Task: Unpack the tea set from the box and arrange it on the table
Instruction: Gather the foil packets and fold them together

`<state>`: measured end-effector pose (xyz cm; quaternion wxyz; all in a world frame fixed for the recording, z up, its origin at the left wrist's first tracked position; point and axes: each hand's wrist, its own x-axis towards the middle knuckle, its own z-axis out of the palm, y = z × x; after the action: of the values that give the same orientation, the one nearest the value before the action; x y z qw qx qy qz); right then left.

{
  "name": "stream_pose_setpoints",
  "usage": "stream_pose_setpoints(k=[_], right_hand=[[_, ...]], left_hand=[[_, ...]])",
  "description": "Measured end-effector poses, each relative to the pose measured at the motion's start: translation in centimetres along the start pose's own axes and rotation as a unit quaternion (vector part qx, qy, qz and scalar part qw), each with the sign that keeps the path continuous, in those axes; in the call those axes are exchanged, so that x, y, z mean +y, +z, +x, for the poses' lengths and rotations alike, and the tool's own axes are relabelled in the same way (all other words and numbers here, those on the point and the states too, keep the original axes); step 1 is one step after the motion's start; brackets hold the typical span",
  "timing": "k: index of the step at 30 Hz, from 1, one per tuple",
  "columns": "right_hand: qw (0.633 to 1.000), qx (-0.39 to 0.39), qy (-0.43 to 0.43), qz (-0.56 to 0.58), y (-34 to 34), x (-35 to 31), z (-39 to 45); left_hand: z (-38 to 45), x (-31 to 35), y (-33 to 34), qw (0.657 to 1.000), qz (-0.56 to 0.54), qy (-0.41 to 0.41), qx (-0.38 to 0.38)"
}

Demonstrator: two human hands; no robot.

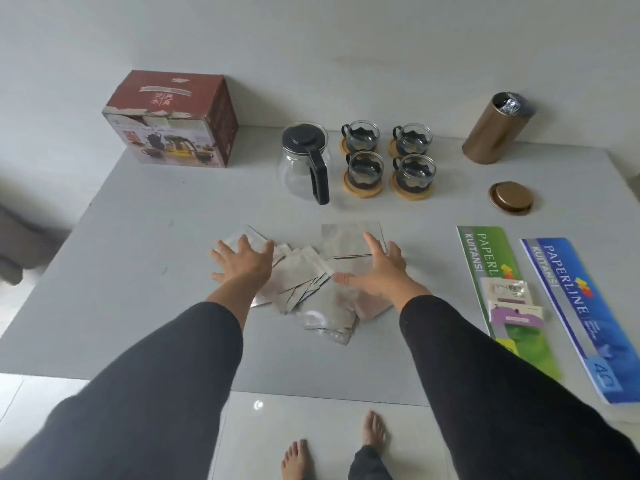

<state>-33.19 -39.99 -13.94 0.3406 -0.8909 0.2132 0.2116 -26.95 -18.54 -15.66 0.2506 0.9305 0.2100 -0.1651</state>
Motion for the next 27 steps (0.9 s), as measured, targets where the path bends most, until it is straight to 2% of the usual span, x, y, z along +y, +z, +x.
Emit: stream_pose_setpoints(k=[4, 7, 12, 16, 18, 22, 27], right_hand=[[0.999, -0.021, -0.009, -0.039, 1.3, 0.0, -1.0], [0.999, 0.006, -0.025, -0.039, 2.1, -0.1, -1.1], [0.995, 0.049, -0.058, -0.062, 2.9, -0.1, -0.9], [0.980, 0.086, -0.051, -0.170, 2.2, 0.1, -0.6], [0.972, 0.086, -0.031, -0.216, 1.7, 0.1, -0.1], [0.976, 0.012, -0.022, -0.214, 1.1, 0.4, 1.1], [0.977, 0.014, -0.082, -0.197, 1.0, 1.2, 1.3]], left_hand=[[-1.3, -1.6, 1.6, 1.000, -0.003, 0.001, -0.030], [-2.7, -1.8, 2.8, 0.998, 0.030, 0.055, -0.029], [-3.8, -1.3, 4.1, 0.993, 0.018, 0.115, 0.000], [-4.8, -0.5, 4.1, 0.991, -0.003, 0.135, -0.002], [-5.2, 0.1, 3.9, 0.992, -0.006, 0.125, -0.012], [-5.7, 1.4, 3.8, 0.996, 0.007, 0.085, -0.027], [-6.1, 2.5, 4.0, 0.998, 0.047, 0.037, -0.009]])
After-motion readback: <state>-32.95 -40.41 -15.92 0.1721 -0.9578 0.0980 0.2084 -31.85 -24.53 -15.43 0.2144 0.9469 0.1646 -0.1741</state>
